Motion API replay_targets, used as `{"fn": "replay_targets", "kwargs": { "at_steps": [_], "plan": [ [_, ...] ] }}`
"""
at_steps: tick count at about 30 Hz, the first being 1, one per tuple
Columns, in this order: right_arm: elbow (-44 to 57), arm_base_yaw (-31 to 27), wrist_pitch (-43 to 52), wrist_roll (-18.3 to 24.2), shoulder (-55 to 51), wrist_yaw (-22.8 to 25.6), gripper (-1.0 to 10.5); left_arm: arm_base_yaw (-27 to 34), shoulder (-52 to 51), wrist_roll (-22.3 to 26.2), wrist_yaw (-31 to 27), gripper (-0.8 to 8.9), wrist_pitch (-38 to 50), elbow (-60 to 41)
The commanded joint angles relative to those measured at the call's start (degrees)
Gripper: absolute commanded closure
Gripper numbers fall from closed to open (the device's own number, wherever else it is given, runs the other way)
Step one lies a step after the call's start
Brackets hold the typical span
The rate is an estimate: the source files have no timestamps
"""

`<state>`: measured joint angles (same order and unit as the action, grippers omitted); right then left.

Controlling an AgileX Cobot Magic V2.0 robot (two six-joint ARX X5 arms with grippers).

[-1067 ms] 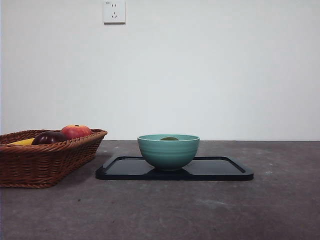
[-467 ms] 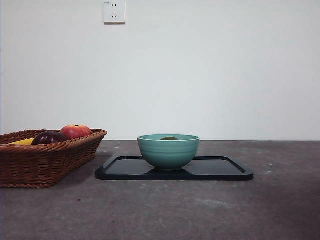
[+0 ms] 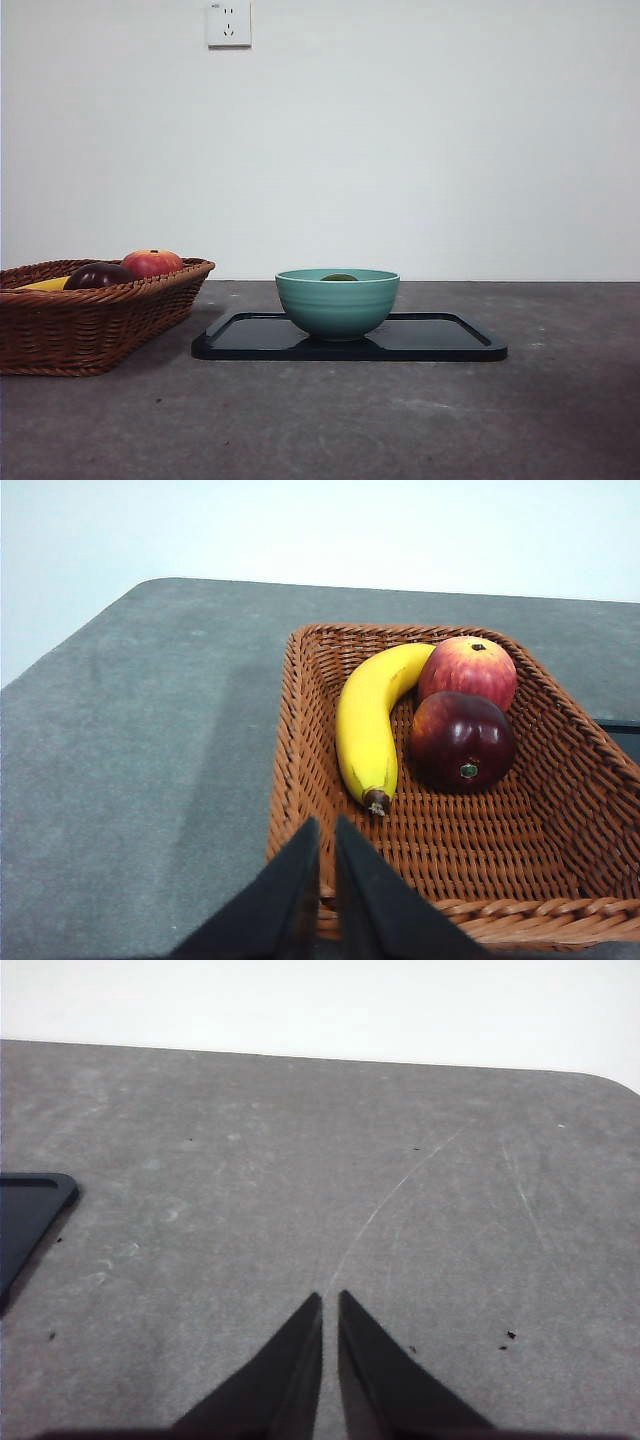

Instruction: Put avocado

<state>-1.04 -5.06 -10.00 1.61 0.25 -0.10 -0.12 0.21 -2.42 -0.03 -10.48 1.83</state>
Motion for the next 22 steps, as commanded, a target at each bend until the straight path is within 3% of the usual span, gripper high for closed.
{"fn": "replay_targets", "kwargs": {
  "at_steps": [1, 22],
  "plan": [
    [0.4, 0.1, -0.4, 0.8, 0.0, -0.4, 9.2, 0.1, 0.0, 0.6, -0.2, 7.9, -0.3, -1.2],
    [0.4, 4.6, 1.2, 0.8, 0.0, 0.1, 9.2, 0.1, 0.0, 0.6, -0.2, 7.9, -0.3, -1.2]
  ]
}}
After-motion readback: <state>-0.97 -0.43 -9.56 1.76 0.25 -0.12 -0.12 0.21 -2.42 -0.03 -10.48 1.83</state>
